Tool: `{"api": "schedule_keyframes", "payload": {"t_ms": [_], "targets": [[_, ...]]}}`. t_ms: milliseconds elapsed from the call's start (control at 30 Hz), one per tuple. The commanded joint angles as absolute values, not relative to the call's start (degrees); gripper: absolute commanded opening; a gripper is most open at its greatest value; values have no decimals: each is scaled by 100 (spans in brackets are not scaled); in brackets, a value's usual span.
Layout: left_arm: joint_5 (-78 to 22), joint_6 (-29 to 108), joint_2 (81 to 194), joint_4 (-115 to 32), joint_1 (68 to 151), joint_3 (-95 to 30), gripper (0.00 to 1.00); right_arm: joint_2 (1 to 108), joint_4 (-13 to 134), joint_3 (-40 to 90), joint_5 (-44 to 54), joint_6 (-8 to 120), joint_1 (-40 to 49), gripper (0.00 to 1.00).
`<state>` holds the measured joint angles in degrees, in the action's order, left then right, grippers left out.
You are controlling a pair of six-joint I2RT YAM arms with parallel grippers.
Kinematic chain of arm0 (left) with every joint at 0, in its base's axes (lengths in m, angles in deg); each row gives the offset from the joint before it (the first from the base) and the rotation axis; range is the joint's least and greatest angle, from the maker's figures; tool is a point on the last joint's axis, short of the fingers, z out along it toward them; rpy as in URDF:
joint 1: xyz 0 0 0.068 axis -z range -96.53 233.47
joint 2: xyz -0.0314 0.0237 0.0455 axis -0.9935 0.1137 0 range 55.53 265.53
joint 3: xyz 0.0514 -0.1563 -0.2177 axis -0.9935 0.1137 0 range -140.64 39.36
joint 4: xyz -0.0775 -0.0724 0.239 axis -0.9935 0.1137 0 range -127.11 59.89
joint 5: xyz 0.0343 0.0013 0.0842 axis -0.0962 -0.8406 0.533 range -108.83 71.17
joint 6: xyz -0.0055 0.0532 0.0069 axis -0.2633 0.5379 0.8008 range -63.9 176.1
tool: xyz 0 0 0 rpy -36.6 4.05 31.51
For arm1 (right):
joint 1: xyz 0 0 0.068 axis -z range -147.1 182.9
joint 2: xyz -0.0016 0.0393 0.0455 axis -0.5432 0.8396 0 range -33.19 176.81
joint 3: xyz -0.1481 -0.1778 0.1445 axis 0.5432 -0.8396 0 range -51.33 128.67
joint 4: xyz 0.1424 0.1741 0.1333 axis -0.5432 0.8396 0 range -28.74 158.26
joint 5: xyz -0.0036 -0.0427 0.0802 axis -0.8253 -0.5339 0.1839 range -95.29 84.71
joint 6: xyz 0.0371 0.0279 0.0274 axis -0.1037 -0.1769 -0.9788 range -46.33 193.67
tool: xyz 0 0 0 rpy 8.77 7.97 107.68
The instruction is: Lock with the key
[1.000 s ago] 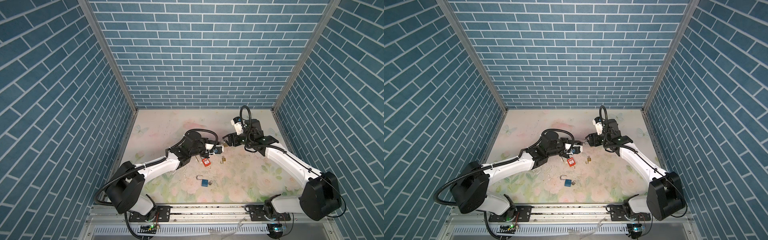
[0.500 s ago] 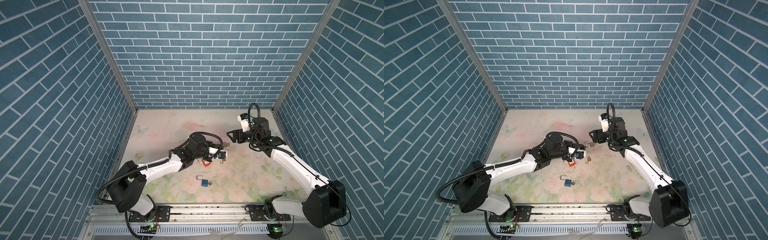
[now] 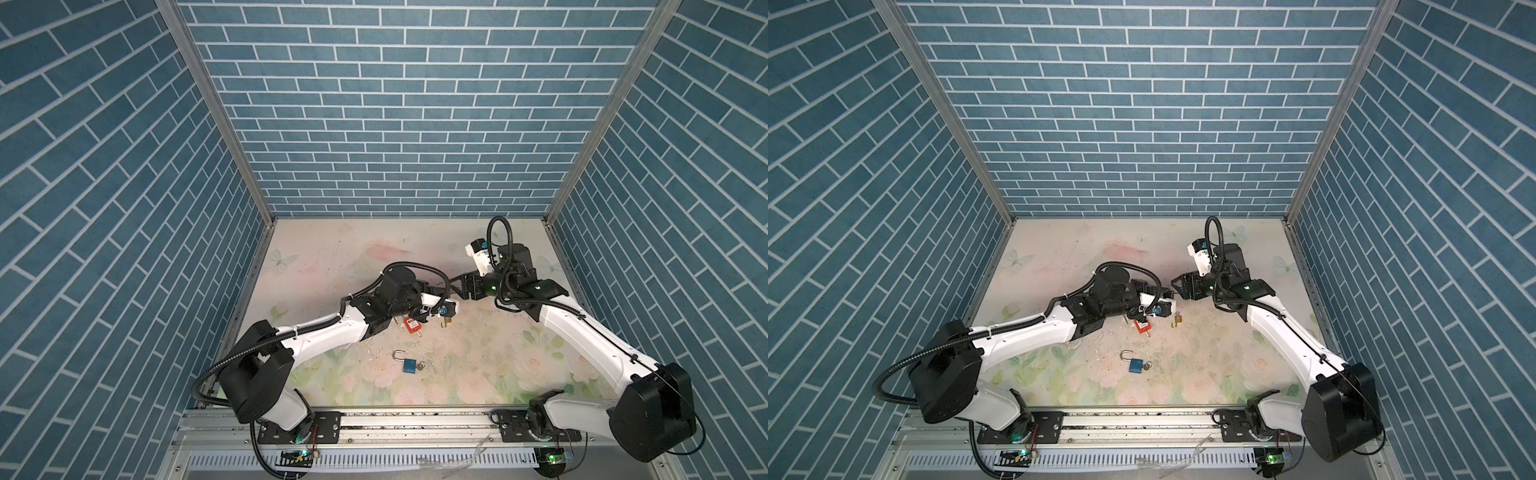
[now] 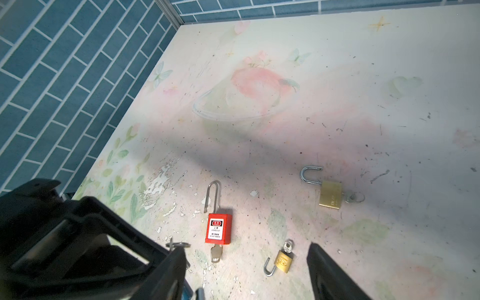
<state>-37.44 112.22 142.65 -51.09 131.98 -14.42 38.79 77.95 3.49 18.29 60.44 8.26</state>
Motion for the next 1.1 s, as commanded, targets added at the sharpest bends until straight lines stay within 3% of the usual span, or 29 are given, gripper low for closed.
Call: {"api": "schedule_keyframes", "payload": {"t_ms": [0, 267, 500, 700, 867, 1067], "targets": [[-3654, 11367, 14316, -5183, 13262, -1621, 3, 3812, 7842, 309, 1590, 6005, 829, 73], [-3566, 11095, 14316, -5393, 13278, -1646, 3, 3896, 8114, 379, 1585, 6140, 894, 62], [-3553, 10704, 14454, -5391, 13281, -1808, 3, 3722, 8305, 353, 1746, 6268, 1016, 61], [-3696, 10410, 14558, -5096, 13263, -2035, 2, 2973, 8153, 297, 1299, 6124, 1346, 61], [-3890, 9981, 14636, -4797, 13192, -2291, 2, 2232, 7783, -8, 2350, 6346, 1418, 62], [-4057, 9849, 14764, -4506, 13142, -2505, 3, 2467, 7945, -26, 3649, 6381, 1418, 56]]}}
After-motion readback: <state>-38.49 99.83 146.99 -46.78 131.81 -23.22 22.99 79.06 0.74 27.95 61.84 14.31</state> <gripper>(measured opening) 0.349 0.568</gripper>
